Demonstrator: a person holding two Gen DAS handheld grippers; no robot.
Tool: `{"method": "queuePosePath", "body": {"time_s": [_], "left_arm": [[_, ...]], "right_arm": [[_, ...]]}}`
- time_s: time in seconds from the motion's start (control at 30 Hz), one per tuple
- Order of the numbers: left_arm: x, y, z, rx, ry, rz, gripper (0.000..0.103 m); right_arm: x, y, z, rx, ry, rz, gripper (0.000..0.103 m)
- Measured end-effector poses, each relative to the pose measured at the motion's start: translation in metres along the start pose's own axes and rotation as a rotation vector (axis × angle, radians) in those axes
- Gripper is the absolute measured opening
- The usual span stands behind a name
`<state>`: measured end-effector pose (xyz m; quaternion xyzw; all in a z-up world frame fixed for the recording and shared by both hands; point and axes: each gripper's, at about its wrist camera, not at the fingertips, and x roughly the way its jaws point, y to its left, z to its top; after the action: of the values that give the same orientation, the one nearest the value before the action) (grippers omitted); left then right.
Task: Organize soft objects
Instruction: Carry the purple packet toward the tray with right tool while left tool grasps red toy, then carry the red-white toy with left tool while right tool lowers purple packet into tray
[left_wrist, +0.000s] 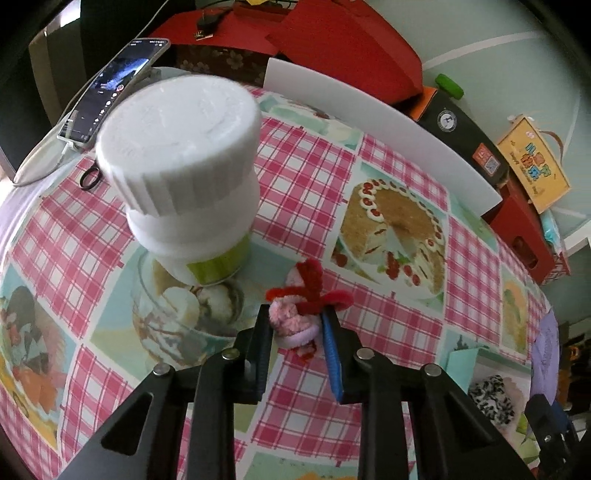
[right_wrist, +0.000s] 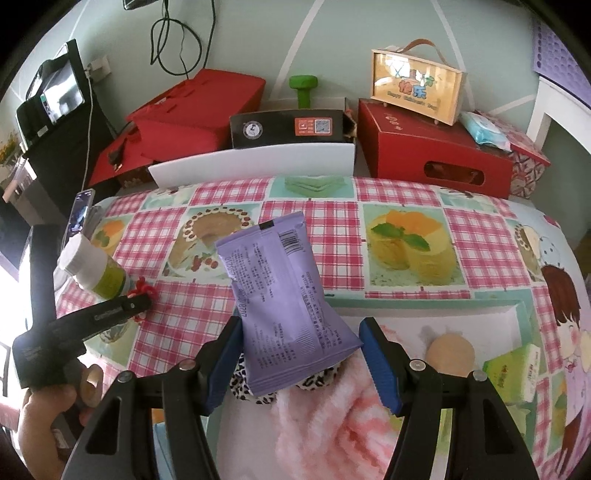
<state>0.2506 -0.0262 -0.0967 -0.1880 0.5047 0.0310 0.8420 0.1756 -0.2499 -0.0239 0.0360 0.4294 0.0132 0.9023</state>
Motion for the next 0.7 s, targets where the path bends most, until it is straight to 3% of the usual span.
{"method": "queuePosePath", "body": {"time_s": [0.37,0.7], "left_arm": [[-0.057,-0.017,-0.009,0.072,-0.079,-0.06,0.027],[-0.094,-0.038,-0.028,0.16,-0.134,-0.086,0.027]], "right_arm": [[-0.019,-0.011,-0.007,0.025,-0.021,-0.004,0.067],[-0.049,-0.045,-0.015,0.095,-0.065,-0.035,0.067]]}}
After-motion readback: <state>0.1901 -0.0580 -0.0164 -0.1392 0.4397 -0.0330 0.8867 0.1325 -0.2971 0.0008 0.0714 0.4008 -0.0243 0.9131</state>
